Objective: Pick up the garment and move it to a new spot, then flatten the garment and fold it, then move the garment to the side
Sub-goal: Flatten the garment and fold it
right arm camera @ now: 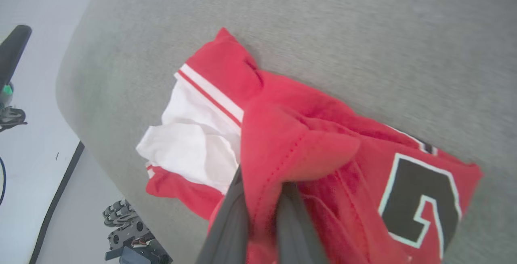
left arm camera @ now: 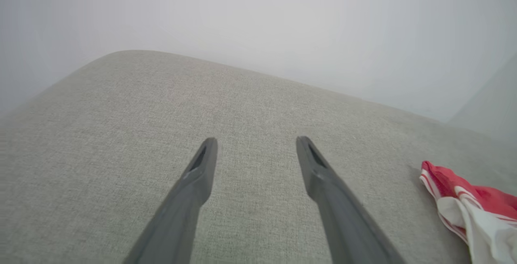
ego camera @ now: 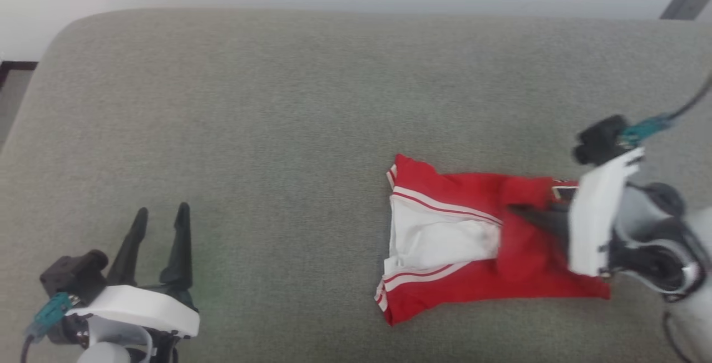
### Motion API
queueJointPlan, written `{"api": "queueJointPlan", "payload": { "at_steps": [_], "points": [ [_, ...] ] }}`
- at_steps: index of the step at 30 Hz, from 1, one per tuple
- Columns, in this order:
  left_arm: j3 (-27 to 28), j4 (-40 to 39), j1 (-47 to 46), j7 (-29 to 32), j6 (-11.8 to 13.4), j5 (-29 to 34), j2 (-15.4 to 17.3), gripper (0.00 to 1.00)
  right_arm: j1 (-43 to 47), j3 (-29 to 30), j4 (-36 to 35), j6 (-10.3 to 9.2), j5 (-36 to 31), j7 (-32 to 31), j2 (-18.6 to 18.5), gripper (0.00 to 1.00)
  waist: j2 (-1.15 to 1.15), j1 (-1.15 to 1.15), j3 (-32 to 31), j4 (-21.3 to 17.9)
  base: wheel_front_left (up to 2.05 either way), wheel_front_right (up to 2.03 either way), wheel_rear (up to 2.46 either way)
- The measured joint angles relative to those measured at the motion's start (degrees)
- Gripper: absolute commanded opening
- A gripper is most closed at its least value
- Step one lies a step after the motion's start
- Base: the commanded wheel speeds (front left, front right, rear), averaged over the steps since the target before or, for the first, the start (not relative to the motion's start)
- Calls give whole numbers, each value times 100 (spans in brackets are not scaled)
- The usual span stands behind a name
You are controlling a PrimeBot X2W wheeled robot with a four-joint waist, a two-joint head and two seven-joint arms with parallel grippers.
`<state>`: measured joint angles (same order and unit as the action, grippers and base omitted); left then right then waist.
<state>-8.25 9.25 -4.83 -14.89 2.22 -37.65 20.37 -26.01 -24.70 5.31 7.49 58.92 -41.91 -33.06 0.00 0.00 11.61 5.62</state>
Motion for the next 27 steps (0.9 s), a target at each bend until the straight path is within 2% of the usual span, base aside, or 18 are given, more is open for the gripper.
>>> {"api": "queueJointPlan", "payload": {
  "at_steps": [5, 11, 12, 13, 14, 19, 23, 27],
  "points": [
    [-159, 75, -142, 45, -56, 38, -88, 100, -214, -472, 114, 0, -234, -21, 432, 0, 0, 0, -34, 240, 0, 0, 0],
    [-302, 225, -269, 58, -124, 65, -193, 100, -424, -720, 635, 0, -442, 130, 683, 0, 0, 0, -44, 504, 0, 0, 0],
    [-301, 252, -269, 58, -133, 65, -197, 100, -463, -720, 728, 0, -446, 187, 733, 15, 0, 0, -46, 523, 0, 0, 0],
    [-299, 270, -271, 55, -155, 65, -200, 100, -501, -760, 771, 0, -449, 199, 761, 48, 0, 0, -49, 534, 0, 0, 0],
    [-297, 289, -272, 51, -156, 64, -211, 100, -516, -789, 779, 0, -404, 201, 800, 100, 0, 0, -55, 538, 0, 0, 0],
    [-207, 322, -265, 40, -172, 41, -203, 100, -596, -704, 522, 0, -204, 258, 725, 100, 0, 0, -81, 442, 0, 0, 0],
    [-110, 305, -240, 21, -170, 40, -146, 100, -578, -320, 111, 0, -92, 358, 324, 100, 0, 0, -105, 227, 0, 0, 0],
    [-55, 302, -232, 14, -154, 40, -109, 100, -388, 85, 31, 0, -200, 575, 2, 100, 0, 0, -125, 25, 0, 0, 0]
  ]
}}
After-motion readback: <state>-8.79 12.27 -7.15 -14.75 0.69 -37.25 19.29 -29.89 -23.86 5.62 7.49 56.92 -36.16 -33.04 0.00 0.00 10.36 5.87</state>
